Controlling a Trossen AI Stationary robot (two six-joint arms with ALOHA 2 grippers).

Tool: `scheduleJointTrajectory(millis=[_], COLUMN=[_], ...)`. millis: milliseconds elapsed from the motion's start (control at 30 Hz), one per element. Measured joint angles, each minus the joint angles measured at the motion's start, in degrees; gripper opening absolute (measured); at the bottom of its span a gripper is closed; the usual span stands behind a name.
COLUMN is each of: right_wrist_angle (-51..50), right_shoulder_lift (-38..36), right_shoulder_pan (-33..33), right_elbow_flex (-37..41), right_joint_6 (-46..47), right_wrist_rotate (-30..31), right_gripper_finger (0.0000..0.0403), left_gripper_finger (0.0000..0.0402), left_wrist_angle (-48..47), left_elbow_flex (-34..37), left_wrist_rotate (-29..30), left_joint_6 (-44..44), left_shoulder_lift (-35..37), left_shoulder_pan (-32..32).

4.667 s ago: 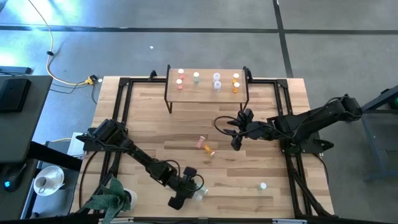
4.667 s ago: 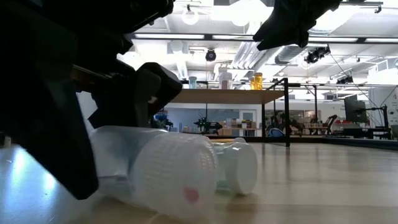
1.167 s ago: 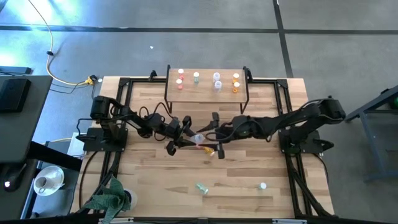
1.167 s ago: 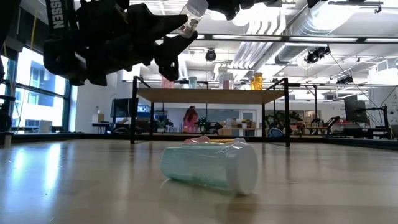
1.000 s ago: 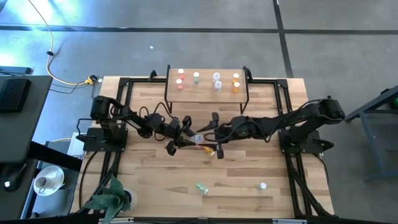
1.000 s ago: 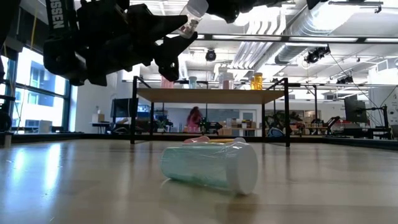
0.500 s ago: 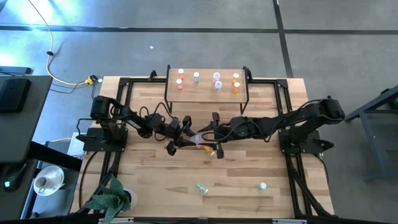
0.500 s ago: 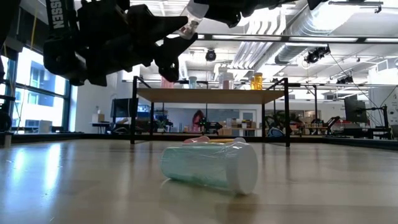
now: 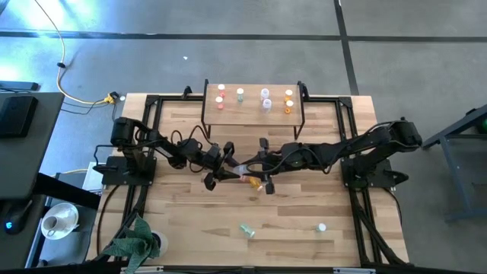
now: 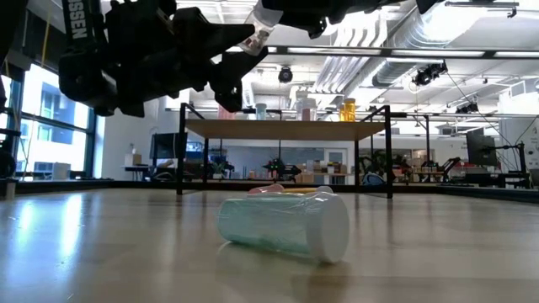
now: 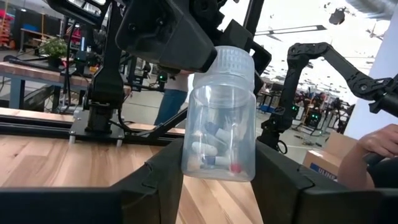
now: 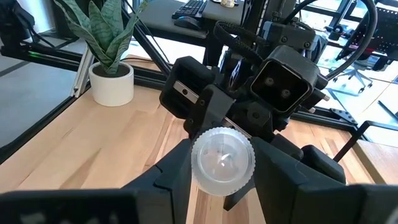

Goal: Pick and place medicine bottles onto shelf by color
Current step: Put the transparent pill bottle on the shelf aligned with the other transparent pill bottles

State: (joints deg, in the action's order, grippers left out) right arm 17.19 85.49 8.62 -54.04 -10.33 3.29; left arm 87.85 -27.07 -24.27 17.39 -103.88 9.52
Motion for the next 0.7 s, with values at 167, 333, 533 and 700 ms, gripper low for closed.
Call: scheduleJointTrajectory(millis=[167, 333, 533, 700], right_wrist_angle=[-0.4, -0.9, -6.0, -8.4], right_shoulder_lift=[0.0, -0.2, -5.2, -11.8], right_shoulder_pan=[0.0, 0.0, 0.0, -0.5], right_elbow_flex=[0.0, 0.0, 0.0, 0.0], right_joint_6=[0.0, -0.1, 0.0, -0.3], right_wrist_rotate=[-0.1, 0.4, 4.9, 9.6], right_gripper_finger=[0.0126, 0.0126, 0.0125, 0.0124], left_gripper_finger=[0.0176, 0.0211, 0.0234, 0.0232], left_wrist_angle=[-0.3, -3.3, -3.0, -2.8], left_elbow_flex=[0.0, 0.0, 0.0, 0.0], left_wrist_rotate=[1.6, 3.0, 5.8, 6.2], left_joint_6=[0.0, -0.5, -2.6, -2.6], left_shoulder_lift=[0.0, 0.0, 0.0, 0.1], left_shoulder_pan=[0.0, 0.0, 1.3, 1.8])
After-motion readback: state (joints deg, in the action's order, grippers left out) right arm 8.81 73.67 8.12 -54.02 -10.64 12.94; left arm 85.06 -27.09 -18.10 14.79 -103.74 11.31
